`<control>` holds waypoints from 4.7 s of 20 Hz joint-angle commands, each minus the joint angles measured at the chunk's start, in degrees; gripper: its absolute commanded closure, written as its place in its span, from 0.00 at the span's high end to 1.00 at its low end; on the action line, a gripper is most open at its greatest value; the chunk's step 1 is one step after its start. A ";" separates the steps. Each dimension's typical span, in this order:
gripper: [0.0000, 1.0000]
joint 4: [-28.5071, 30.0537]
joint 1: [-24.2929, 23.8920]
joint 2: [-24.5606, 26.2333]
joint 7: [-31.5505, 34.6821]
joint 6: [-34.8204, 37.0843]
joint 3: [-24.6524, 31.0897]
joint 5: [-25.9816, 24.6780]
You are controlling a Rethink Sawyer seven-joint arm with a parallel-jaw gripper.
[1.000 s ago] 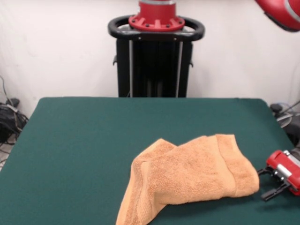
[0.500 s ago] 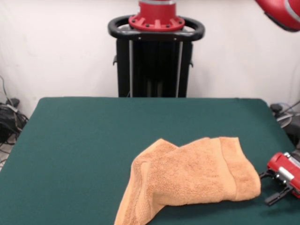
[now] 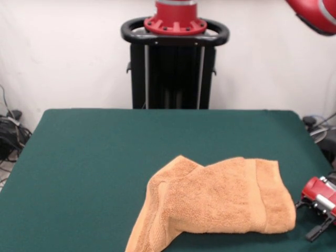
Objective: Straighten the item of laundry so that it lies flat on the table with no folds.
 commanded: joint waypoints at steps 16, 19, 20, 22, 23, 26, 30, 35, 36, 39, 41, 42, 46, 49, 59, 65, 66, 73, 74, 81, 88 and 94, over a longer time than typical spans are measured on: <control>0.00 -3.28 -3.24 7.10 -4.63 -4.62 15.20 -0.87; 0.00 -3.43 -3.17 7.08 -4.50 -4.28 15.31 -1.47; 0.00 -3.57 -3.17 7.23 -3.83 -4.18 14.86 -1.71; 0.00 -3.61 -3.12 7.09 -4.07 -3.87 15.40 -1.77; 0.00 -3.69 -3.12 7.18 -3.55 -3.68 15.15 -1.81; 0.00 -3.79 -3.14 7.06 -3.01 -3.09 15.53 -1.42; 0.00 -2.42 -2.10 5.98 -3.57 -2.68 17.53 -0.90; 0.00 3.08 1.43 1.78 -10.88 -1.26 24.05 -2.07; 0.00 4.38 2.23 0.90 -11.68 -1.80 25.22 -2.66; 0.00 8.19 4.27 -2.05 -16.59 -1.47 29.23 -4.75; 0.00 11.14 5.78 -4.30 -19.10 -1.75 32.30 -6.39; 0.00 12.45 6.56 -5.00 -18.55 -2.28 33.11 -7.06; 0.00 18.60 9.51 -8.71 -18.31 -5.16 37.40 -9.95; 0.00 25.47 11.56 -13.72 -21.42 -7.44 42.14 -12.19; 0.00 44.26 15.53 -31.55 -27.10 -9.61 50.44 -18.32; 0.00 51.88 19.29 -40.72 -29.47 -4.94 51.38 -22.03; 0.00 52.34 19.97 -41.24 -29.12 -4.82 51.16 -22.62; 0.00 51.29 21.49 -41.29 -26.76 0.23 51.83 -23.49; 0.00 51.39 21.75 -41.54 -26.44 0.70 51.91 -23.65; 0.00 49.99 22.63 -40.94 -24.58 3.69 51.92 -24.73; 0.00 47.66 25.00 -38.71 -19.96 3.55 49.31 -25.85; 1.00 47.34 25.80 -38.93 -18.93 1.28 49.84 -26.22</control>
